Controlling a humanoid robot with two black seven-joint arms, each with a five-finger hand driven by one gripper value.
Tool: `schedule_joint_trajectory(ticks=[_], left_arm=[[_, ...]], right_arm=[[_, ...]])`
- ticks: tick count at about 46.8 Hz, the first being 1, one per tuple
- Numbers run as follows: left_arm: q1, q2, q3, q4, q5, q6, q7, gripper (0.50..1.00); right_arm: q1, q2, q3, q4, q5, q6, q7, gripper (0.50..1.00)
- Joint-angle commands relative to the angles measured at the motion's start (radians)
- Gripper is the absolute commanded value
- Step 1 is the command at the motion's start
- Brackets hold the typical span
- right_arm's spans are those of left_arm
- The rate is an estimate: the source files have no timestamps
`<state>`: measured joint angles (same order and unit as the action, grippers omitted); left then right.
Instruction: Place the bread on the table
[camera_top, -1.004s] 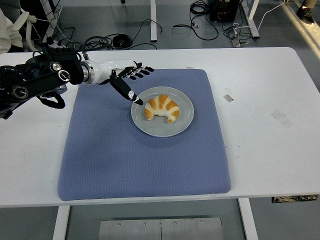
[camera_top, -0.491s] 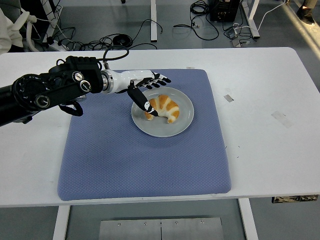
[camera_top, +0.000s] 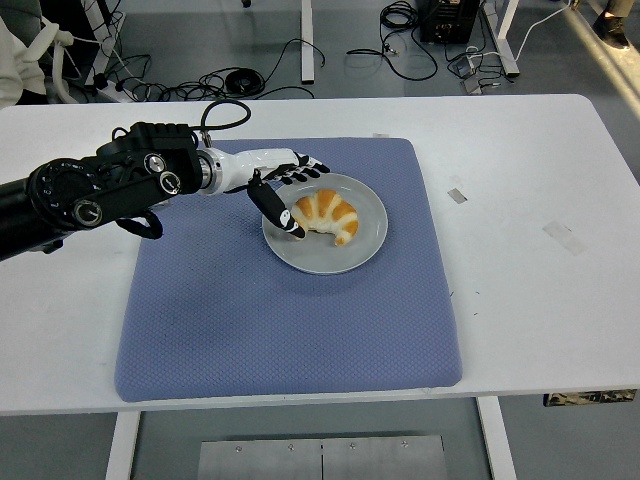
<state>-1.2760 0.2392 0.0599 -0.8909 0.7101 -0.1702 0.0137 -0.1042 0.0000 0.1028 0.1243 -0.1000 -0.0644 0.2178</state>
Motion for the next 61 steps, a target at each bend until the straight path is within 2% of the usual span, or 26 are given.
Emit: schedule_joint_trajectory(ticks=[1, 19, 22, 24, 28, 32, 48, 50, 53, 61], left_arm=[[0.009, -0.005, 0.000, 0.000, -0.001, 0.011, -0.001, 0.940], [0.030, -0.034, -0.003, -0.002, -0.003, 0.041, -0.006, 0.927], [0.030, -0.037, -0.003, 0.000, -0.003, 0.043, -0.006, 0.898], [0.030, -0.040, -0.002, 0.000, -0.001, 0.043, -0.006, 0.860], [0.029, -0.040, -0.002, 0.000, 0.002, 0.044, -0.006, 0.735], [0.027, -0.041, -0.002, -0.002, 0.022, 0.044, -0.005, 0.630], [0.026, -0.041, -0.002, -0.002, 0.031, 0.046, -0.005, 0.621], [0.024, -0.040, -0.002, -0.002, 0.032, 0.046, -0.005, 0.589], [0.021, -0.040, 0.000, -0.002, 0.032, 0.046, -0.005, 0.500], [0.012, -0.031, -0.015, -0.002, 0.025, 0.046, -0.001, 0.500]], right_arm=[[0.000, 0.000, 0.000, 0.000, 0.000, 0.000, 0.000, 1.000], [0.000, 0.000, 0.000, 0.000, -0.001, 0.000, 0.000, 1.000], [0.000, 0.000, 0.002, 0.000, 0.000, 0.000, 0.000, 1.000], [0.000, 0.000, 0.000, 0.000, 0.000, 0.000, 0.000, 1.000], [0.000, 0.000, 0.000, 0.000, -0.001, 0.000, 0.000, 1.000], [0.000, 0.000, 0.001, 0.000, -0.001, 0.000, 0.000, 1.000], [0.000, 0.000, 0.000, 0.000, -0.001, 0.000, 0.000, 1.000], [0.000, 0.000, 0.000, 0.000, 0.000, 0.000, 0.000, 1.000], [0.000, 0.000, 0.000, 0.000, -0.001, 0.000, 0.000, 1.000], [0.000, 0.000, 0.000, 0.000, -0.001, 0.000, 0.000, 1.000]])
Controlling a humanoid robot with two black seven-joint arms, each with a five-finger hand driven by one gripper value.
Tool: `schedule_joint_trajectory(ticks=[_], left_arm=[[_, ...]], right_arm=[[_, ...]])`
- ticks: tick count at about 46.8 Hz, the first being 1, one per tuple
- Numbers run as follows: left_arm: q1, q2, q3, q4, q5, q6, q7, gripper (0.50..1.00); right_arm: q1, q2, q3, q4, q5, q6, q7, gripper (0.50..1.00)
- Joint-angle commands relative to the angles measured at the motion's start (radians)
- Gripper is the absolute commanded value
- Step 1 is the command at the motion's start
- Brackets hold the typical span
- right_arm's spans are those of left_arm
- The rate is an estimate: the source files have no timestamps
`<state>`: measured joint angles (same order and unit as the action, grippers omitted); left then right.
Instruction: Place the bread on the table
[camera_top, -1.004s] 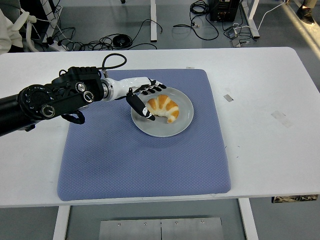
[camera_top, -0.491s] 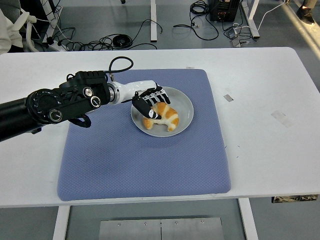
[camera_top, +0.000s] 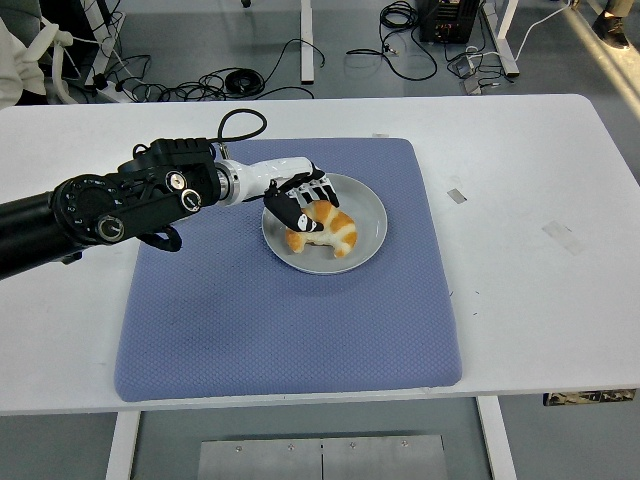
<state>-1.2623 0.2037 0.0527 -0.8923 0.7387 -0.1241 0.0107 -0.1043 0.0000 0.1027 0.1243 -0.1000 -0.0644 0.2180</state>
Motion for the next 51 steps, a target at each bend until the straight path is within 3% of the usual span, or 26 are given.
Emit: schedule_joint_trajectory(ticks=[1, 6, 37, 51], left_arm=[[-0.003, 0.008, -0.011, 0.001, -0.005, 0.000, 0.002, 0.500], [-0.019, 0.019, -0.034, 0.000, -0.010, -0.002, 0.002, 0.500], [0.017, 0.263, -0.025, 0.001, 0.002, -0.009, -0.012, 0.500], [0.049, 0.307, -0.017, 0.001, 0.004, -0.009, -0.015, 0.500]], right_arm=[[0.000, 0.000, 0.000, 0.000, -0.001, 0.000, 0.000, 1.000], [0.000, 0.000, 0.000, 0.000, 0.000, 0.000, 0.000, 1.000], [0.000, 0.000, 0.000, 0.000, 0.000, 0.000, 0.000, 1.000], [0.000, 0.000, 0.000, 0.000, 0.000, 0.000, 0.000, 1.000]])
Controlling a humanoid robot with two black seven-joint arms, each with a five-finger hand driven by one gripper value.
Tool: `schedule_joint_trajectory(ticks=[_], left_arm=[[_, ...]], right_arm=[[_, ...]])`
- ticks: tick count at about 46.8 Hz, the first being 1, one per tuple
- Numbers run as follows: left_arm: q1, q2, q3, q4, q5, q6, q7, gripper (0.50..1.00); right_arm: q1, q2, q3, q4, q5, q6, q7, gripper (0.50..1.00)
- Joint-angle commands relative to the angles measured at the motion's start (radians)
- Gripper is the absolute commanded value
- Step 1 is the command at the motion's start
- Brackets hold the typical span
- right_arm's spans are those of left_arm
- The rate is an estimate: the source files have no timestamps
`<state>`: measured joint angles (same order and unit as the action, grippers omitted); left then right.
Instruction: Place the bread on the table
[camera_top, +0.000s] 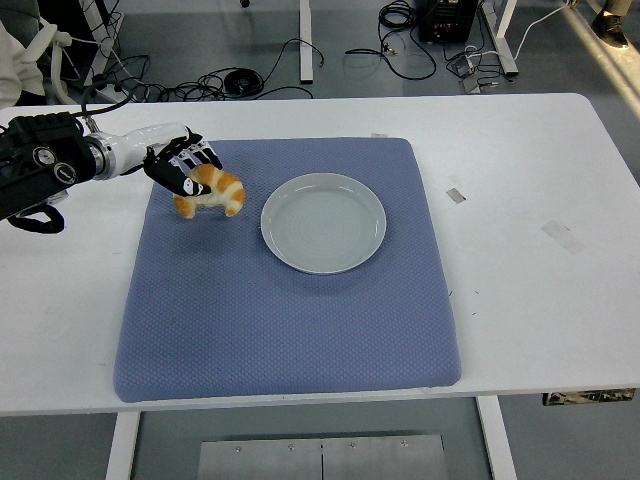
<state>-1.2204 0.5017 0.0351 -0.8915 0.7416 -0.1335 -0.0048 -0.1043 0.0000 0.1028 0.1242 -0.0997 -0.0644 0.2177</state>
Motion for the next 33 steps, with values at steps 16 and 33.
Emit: schedule_joint_trajectory(ticks=[16, 33], left_arm=[[0.035, 0.034, -0.003, 0.000, -0.002, 0.002, 0.000, 0.500], [0.041, 0.035, -0.004, 0.000, -0.018, 0.002, 0.002, 0.808]], right_arm=[[0.000, 0.000, 0.000, 0.000, 0.000, 0.000, 0.000, 1.000], [0.000, 0.000, 0.000, 0.000, 0.000, 0.000, 0.000, 1.000]])
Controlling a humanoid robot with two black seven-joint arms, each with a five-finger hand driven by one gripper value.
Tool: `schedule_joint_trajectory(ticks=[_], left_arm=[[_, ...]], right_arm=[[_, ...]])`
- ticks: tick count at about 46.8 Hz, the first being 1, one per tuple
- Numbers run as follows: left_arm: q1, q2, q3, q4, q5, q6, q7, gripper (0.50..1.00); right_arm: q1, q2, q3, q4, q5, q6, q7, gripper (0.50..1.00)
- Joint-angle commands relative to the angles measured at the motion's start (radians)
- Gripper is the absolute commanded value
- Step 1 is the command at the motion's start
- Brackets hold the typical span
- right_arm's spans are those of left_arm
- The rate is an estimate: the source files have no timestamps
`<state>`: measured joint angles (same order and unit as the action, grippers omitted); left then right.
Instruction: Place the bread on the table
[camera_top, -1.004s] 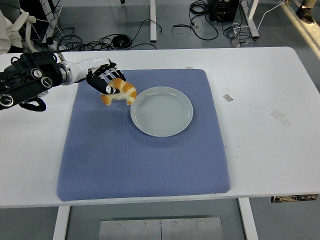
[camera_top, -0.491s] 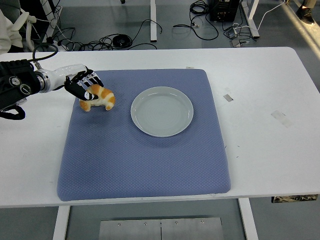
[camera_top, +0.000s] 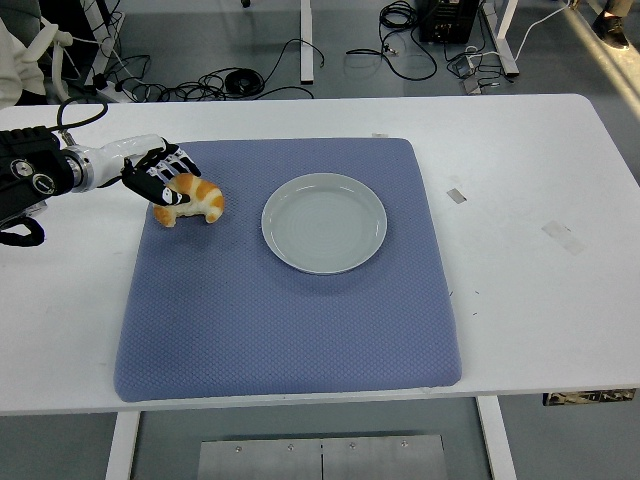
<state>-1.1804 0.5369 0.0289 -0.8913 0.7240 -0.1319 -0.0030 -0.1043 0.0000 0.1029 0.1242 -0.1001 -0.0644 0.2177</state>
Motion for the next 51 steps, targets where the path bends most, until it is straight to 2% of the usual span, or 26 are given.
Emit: schedule_joint_trajectory(ticks=[1, 9, 13, 15, 22, 32, 39, 43, 51], left_arm=[[0.001, 0.000, 0.002, 0.000, 0.000, 0.000, 0.000, 0.819], [0.010, 0.000, 0.005, 0.000, 0.000, 0.000, 0.001, 0.877], [0.010, 0.000, 0.003, 0.000, 0.000, -0.003, 0.008, 0.948], [0.010, 0.000, 0.003, 0.000, 0.000, -0.005, 0.011, 0.967], [0.004, 0.001, -0.011, 0.000, -0.001, -0.003, 0.014, 0.977], [0.007, 0.037, -0.109, 0.000, -0.009, -0.002, 0.012, 0.980], [0.010, 0.054, -0.155, 0.000, -0.086, 0.005, 0.012, 0.981], [0.042, 0.061, -0.210, 0.000, -0.103, 0.005, 0.009, 0.981], [0.145, 0.034, -0.389, 0.000, -0.104, 0.006, 0.008, 0.981]], right_arm=[[0.000, 0.000, 0.000, 0.000, -0.001, 0.000, 0.000, 1.000], [0.000, 0.000, 0.000, 0.000, -0.001, 0.000, 0.000, 1.000], [0.000, 0.000, 0.000, 0.000, 0.000, 0.000, 0.000, 1.000], [0.000, 0.000, 0.000, 0.000, -0.001, 0.000, 0.000, 1.000], [0.000, 0.000, 0.000, 0.000, -0.001, 0.000, 0.000, 1.000], [0.000, 0.000, 0.001, 0.000, -0.001, 0.000, 0.000, 1.000], [0.000, 0.000, 0.000, 0.000, 0.000, 0.000, 0.000, 1.000], [0.000, 0.000, 0.000, 0.000, -0.001, 0.000, 0.000, 1.000], [0.000, 0.000, 0.000, 0.000, -0.001, 0.000, 0.000, 1.000]])
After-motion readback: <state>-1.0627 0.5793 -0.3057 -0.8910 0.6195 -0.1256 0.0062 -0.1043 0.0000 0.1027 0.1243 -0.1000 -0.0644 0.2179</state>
